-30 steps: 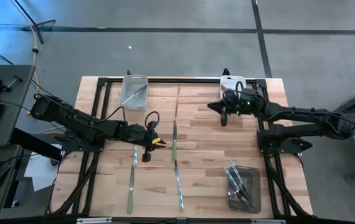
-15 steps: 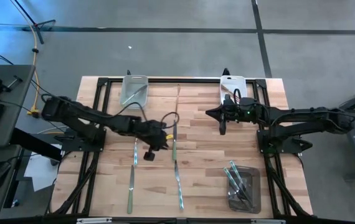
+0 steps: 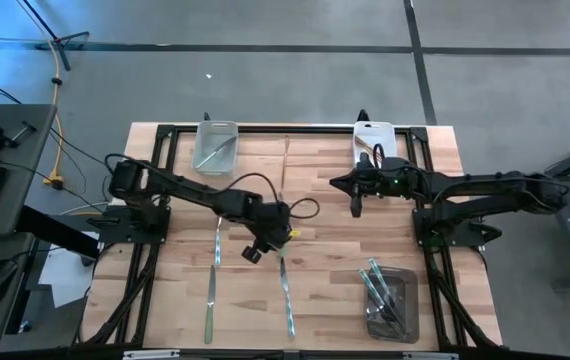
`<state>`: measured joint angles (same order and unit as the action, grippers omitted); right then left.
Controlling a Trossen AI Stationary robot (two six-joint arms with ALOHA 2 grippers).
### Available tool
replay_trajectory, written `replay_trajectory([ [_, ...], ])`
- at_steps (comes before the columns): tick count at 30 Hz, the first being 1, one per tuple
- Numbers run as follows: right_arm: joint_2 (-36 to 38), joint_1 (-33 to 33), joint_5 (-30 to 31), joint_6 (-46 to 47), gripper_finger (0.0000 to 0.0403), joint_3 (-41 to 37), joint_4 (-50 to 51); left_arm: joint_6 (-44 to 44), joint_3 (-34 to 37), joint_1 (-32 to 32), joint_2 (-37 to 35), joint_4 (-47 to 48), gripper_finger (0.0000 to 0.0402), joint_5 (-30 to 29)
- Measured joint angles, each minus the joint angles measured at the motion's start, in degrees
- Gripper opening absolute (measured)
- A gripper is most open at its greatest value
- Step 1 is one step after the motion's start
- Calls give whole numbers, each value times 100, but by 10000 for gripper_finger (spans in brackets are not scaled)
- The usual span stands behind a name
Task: Sort silverware by color (type)
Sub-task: Put the top green knife into the gray bin
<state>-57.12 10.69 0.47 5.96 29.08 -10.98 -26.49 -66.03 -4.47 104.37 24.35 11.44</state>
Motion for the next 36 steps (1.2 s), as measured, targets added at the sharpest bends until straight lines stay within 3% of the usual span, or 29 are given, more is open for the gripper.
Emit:
replay_trajectory([
  [7,-149,-135,0,-99,7,-1,59,-68,-313,3,298,-70,143,-7],
  [15,-217,-314,0,-199,7,2,12,1364,-336,78,302,-356,143,-69],
  [22,-247,-327,0,-195,7,2,-44,2552,-345,-8,377,-671,143,-760],
  [30,-249,-325,0,-202,7,4,-88,2996,-145,-182,899,-1026,142,-1033],
  [36,-251,-326,0,-211,7,4,-80,3274,24,-238,863,-982,122,-1333],
])
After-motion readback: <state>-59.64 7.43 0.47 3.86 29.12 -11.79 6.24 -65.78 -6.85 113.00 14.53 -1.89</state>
